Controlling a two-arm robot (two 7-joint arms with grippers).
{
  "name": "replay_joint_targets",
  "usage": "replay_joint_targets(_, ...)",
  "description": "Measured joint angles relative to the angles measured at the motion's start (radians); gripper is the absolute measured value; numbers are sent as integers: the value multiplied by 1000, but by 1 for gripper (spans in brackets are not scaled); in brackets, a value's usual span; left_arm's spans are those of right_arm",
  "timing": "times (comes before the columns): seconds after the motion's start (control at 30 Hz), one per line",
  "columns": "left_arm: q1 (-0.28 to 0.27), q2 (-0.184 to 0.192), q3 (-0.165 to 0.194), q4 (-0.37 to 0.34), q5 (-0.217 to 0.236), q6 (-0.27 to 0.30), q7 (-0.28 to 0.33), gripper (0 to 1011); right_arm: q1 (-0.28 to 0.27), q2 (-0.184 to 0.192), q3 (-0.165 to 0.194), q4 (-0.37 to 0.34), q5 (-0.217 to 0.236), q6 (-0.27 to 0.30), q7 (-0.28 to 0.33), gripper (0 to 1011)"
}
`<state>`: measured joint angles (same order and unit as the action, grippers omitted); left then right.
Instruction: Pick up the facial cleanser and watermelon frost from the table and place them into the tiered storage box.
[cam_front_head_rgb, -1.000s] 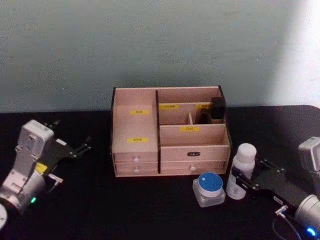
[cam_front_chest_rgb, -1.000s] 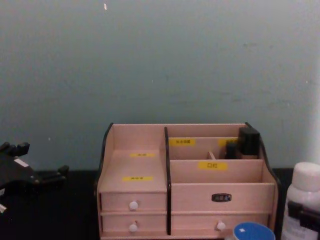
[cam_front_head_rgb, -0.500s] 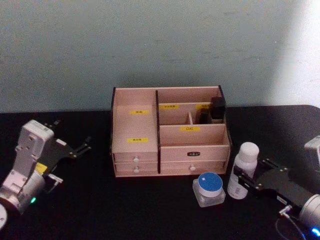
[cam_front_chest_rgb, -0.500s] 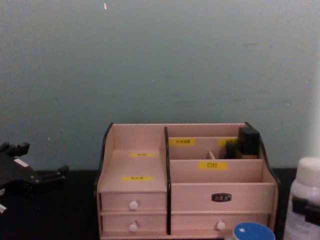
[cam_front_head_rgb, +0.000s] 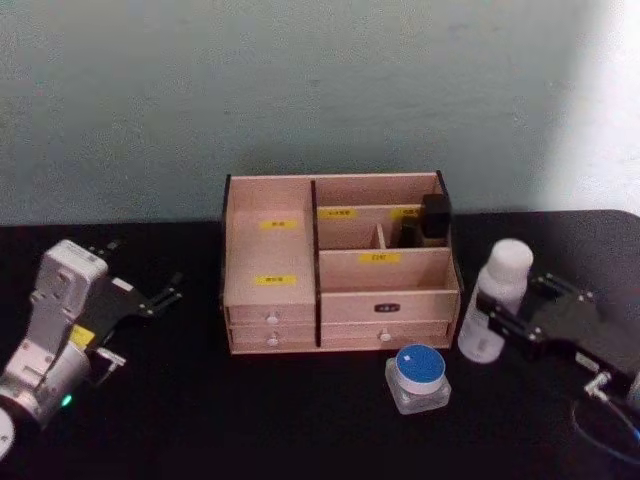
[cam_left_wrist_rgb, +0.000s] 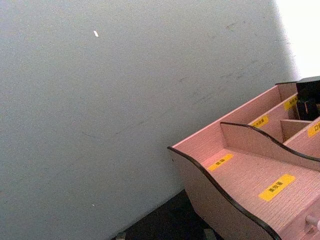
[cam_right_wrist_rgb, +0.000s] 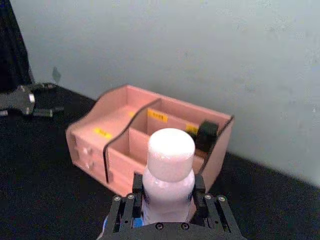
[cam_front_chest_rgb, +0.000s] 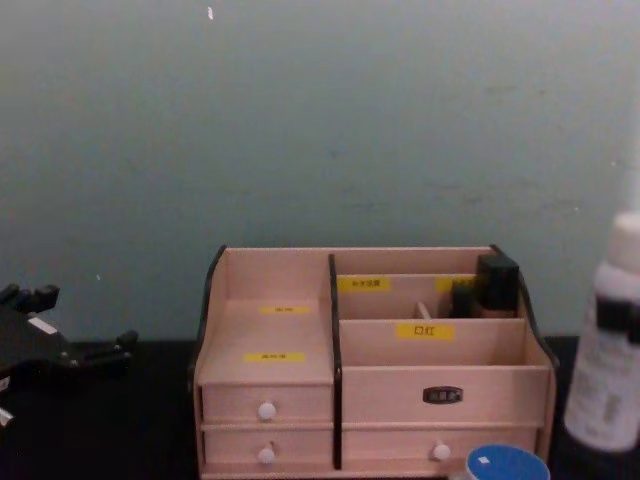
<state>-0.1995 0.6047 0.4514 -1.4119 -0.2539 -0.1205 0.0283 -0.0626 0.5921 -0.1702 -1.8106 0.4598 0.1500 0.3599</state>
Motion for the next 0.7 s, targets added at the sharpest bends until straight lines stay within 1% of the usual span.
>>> replay_joint_targets(0.1,0,0,0,0,0,0,0,1001,39,-6,-11,2,-2,-1,5,589)
replay_joint_targets(0.13,0,0,0,0,0,0,0,1001,60,-10,-19,10,-7,-3,9,589)
replay_joint_targets(0.2,0,0,0,0,0,0,0,1001,87,-15,-30,22,-13,-6,14,589)
replay_joint_targets(0.23,0,0,0,0,0,0,0,1001,111,-22,-43,34,-20,-9,18,589)
replay_joint_targets(0.27,0,0,0,0,0,0,0,1001,111,-22,-43,34,-20,-9,18,589)
replay_joint_targets(0.3,0,0,0,0,0,0,0,1001,139,-30,-57,50,-27,-12,22,589)
replay_joint_targets(0.37,0,0,0,0,0,0,0,1001,161,-39,-68,65,-33,-13,24,589)
replay_joint_targets(0.4,0,0,0,0,0,0,0,1001,188,-50,-81,81,-39,-13,27,589)
replay_joint_targets(0.53,0,0,0,0,0,0,0,1001,252,-82,-110,129,-46,-13,30,589)
replay_joint_targets(0.57,0,0,0,0,0,0,0,1001,277,-96,-121,150,-50,-12,31,589)
replay_joint_targets(0.67,0,0,0,0,0,0,0,1001,315,-117,-135,182,-53,-12,32,589)
replay_joint_targets(0.7,0,0,0,0,0,0,0,1001,338,-130,-142,201,-54,-12,34,589)
